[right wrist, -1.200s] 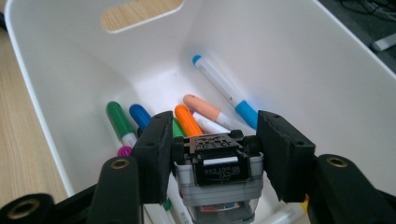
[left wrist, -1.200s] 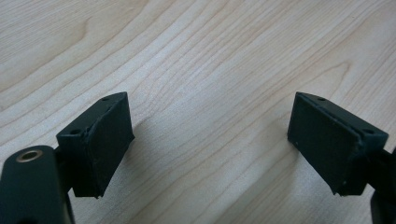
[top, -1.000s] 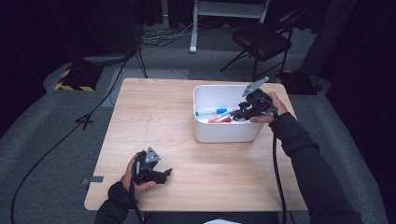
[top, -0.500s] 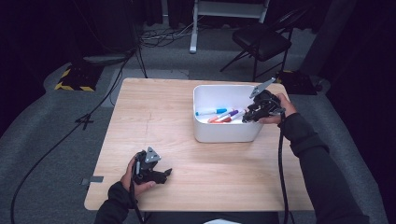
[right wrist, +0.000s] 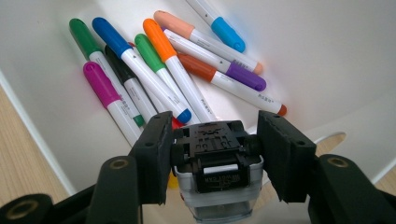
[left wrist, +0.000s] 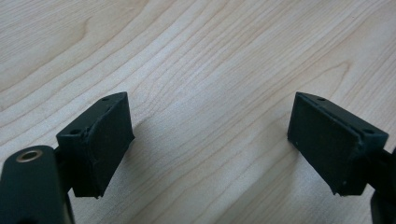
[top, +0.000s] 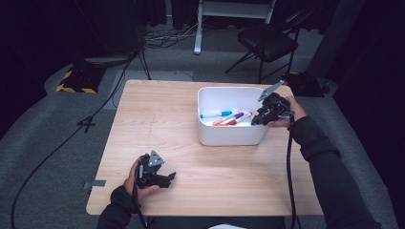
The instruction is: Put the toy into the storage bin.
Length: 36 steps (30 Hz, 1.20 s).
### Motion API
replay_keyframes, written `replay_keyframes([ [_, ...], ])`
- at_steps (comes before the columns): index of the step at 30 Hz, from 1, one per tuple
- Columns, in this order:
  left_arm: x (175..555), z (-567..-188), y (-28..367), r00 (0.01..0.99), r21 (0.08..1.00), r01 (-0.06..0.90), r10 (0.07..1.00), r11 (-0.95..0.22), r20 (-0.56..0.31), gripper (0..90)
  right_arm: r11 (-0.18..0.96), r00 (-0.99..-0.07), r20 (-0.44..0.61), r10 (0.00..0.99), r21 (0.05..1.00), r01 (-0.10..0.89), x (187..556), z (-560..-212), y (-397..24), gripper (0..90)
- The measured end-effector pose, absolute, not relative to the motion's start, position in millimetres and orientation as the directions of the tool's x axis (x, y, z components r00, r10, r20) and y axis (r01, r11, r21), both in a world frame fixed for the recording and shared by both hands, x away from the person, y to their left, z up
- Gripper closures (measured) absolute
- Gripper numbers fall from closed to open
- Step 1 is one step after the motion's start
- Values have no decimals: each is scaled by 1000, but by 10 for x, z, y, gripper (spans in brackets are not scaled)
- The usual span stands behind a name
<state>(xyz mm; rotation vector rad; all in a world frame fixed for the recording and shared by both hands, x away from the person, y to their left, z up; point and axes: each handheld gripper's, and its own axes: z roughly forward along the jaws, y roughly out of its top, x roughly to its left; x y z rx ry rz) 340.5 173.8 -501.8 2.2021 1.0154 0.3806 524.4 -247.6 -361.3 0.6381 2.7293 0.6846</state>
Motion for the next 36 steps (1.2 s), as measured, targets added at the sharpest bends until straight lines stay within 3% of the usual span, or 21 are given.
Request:
replay_keyframes([
  [20,3407,-5016,1738,655,682,559,756,-472,-14,141,737,-856,-126,501,581,345,5160,-3561,-2506,415],
  [28,3407,-5016,1738,655,682,559,756,-472,-14,141,674,-826,-114,552,645,361,5132,-3564,-2505,253],
  [36,3406,-5017,1737,653,683,559,757,-471,-13,141,608,-811,-105,576,717,339,5012,-3533,-2488,212],
])
